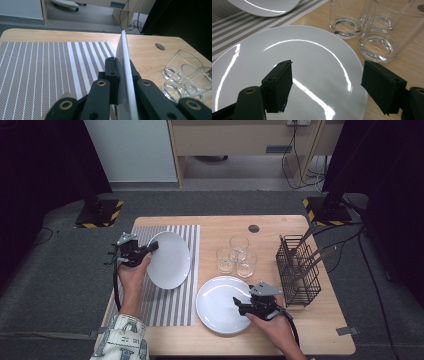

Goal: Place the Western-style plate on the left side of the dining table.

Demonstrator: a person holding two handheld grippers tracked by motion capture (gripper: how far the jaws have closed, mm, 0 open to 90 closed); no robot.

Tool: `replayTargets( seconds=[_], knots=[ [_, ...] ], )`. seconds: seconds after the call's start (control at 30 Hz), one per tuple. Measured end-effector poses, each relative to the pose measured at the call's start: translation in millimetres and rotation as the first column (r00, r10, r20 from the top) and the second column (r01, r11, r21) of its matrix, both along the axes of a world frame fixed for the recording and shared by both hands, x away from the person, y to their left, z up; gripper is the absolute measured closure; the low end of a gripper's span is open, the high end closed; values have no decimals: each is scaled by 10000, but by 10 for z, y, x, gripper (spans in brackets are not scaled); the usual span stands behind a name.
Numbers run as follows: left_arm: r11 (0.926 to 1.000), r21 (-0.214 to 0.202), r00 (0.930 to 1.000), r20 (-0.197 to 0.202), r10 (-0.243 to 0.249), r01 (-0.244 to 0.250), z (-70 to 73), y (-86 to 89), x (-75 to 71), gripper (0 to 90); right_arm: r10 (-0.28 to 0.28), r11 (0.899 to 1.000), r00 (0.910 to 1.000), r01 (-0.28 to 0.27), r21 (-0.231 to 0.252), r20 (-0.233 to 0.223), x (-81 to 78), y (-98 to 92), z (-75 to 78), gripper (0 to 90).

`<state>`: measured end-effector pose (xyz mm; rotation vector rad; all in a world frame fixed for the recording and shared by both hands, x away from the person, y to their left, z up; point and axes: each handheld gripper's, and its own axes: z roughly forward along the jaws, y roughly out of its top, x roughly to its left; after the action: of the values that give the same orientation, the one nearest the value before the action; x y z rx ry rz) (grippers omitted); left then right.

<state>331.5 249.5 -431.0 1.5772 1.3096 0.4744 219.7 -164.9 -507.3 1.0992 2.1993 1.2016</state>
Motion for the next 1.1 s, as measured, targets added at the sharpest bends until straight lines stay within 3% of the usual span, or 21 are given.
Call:
replayTargets(
  seconds=[1.1],
  knots=[
    [9997, -172, 9998, 43, 182, -181, -99, 87, -34, 851, 53, 10000, 10000, -53, -75, -29, -7, 15, -8, 240]
  ],
)
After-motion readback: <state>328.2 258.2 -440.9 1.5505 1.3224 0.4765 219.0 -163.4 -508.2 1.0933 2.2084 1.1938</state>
